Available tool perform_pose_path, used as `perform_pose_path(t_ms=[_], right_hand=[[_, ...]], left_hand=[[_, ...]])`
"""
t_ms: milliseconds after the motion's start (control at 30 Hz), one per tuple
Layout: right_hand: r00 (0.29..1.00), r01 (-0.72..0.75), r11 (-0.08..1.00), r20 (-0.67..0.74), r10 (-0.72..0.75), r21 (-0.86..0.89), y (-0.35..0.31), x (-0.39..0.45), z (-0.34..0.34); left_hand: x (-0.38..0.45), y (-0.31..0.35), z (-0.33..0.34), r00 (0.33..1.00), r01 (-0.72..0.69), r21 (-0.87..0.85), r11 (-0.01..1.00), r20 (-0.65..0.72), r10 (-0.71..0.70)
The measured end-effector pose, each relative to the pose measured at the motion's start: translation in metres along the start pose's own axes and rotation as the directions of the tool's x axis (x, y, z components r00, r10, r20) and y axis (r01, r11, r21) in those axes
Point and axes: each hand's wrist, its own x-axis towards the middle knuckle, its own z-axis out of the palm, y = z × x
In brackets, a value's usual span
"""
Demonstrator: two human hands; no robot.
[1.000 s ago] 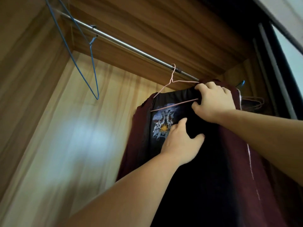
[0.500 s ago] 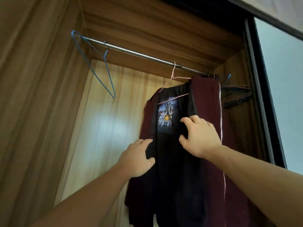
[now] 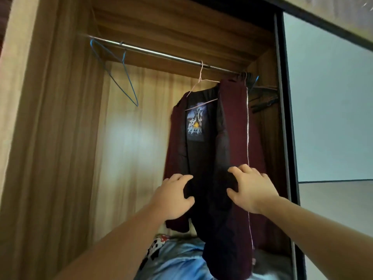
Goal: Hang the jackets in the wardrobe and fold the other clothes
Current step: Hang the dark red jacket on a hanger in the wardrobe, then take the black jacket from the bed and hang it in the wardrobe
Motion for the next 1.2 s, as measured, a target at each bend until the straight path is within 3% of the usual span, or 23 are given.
perform_pose_path(t_ms=[267,533,833,1067,1200], right_hand=[[0.965,-0.208,0.968,0.134,0.227,-0.141,-0.006,-0.094,0.004],[0.843,-0.419,0.841,0.198,0.500,-0.343,-0.063,-0.202,-0.011],[0.719,-0.587,0.646,0.051,0.693,-0.488,-0.125,-0.321,-0.123],[0.539,-0.741,0.433,-0.071,0.839,-0.513,-0.210,-0.474,-0.209],[0.301,-0.854,0.192,-0.158,0.940,-0.483,-0.284,-0.582,-0.240]], left_hand=[[-0.052,-0.016,0.044,0.965,-0.202,-0.064,0.977,0.157,0.210],[-0.112,-0.023,0.082,0.869,-0.349,-0.260,0.900,0.268,0.415],[-0.186,0.067,0.046,0.716,-0.528,-0.523,0.669,0.149,0.682],[-0.293,0.107,0.021,0.605,-0.548,-0.579,0.604,0.224,0.764],[-0.383,0.140,-0.003,0.433,-0.603,-0.669,0.435,0.183,0.883]])
